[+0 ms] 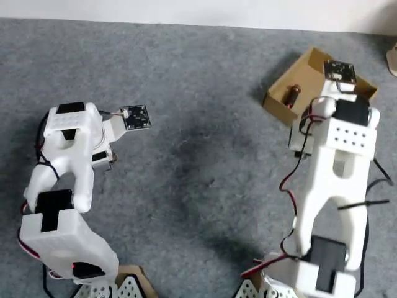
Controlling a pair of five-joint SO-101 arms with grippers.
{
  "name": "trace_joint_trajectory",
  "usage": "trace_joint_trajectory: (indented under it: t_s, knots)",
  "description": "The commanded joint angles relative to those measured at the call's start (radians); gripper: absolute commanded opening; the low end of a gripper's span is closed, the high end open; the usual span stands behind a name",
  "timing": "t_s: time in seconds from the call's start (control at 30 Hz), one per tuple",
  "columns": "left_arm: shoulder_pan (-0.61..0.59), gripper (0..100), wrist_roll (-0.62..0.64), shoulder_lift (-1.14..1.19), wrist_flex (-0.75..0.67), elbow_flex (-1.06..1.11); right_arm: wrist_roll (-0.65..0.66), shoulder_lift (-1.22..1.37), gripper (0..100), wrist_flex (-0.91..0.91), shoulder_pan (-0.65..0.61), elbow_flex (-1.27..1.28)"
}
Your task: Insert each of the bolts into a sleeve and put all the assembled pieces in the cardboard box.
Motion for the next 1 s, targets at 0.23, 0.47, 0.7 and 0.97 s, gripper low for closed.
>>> trace_joint_trajectory:
  t_s: [0.23,0.47,0.7,0.97]
  knots:
    - [-0.013,8,-0.080,-0.007,-0.017,0.035,-0.003,-0.334,0.4,-0.108,0.001,0.143]
    - [-0.012,7,-0.077,-0.007,-0.101,0.101,-0.035,-0.572,0.4,-0.137,-0.102,0.280]
    - [0.015,7,-0.075,-0.007,-0.176,0.173,-0.035,-0.759,0.4,-0.231,-0.220,0.455]
    - [0.062,7,-0.075,-0.007,-0.181,0.176,-0.035,-1.078,0.4,-0.490,-0.297,0.877]
